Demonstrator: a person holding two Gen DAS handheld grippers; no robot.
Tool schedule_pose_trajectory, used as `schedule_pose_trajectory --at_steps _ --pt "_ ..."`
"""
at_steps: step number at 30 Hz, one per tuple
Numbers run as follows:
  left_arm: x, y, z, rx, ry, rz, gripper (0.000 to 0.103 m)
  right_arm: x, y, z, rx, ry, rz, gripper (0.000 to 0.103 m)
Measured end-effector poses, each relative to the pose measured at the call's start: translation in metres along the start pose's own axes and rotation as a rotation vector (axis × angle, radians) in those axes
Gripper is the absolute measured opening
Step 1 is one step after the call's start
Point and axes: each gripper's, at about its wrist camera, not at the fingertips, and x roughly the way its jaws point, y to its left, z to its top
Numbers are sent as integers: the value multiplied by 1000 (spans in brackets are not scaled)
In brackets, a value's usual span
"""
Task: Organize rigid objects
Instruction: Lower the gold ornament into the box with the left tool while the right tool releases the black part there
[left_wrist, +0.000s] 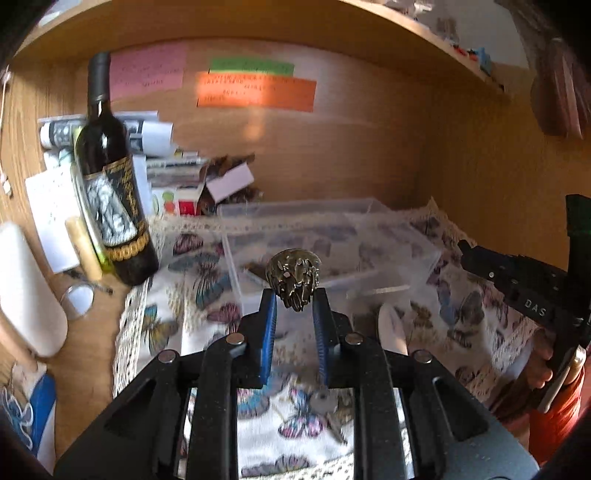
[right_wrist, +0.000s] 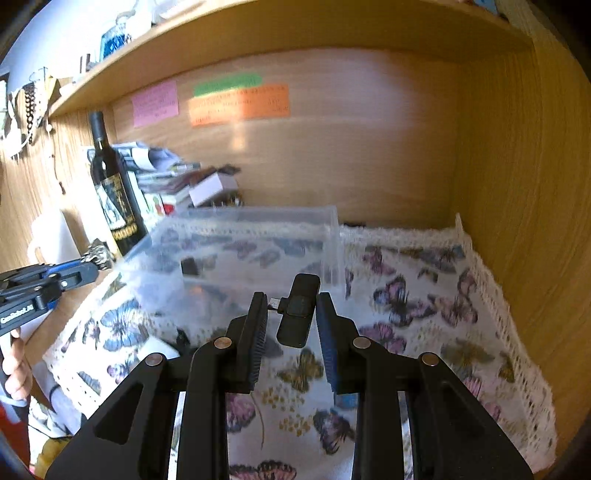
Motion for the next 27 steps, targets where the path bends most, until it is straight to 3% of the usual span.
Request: schedule_pose_trajectory --at_steps 7,13,27 --pt "13 -5 30 16 -33 0 19 1 5 28 -45 -71 -1 25" --pt "39 -9 44 10 4 -13 19 21 10 46 -65 -80 15 25" --pt "114 -19 39 22 192 -46 19 98 24 48 -103 50 30 25"
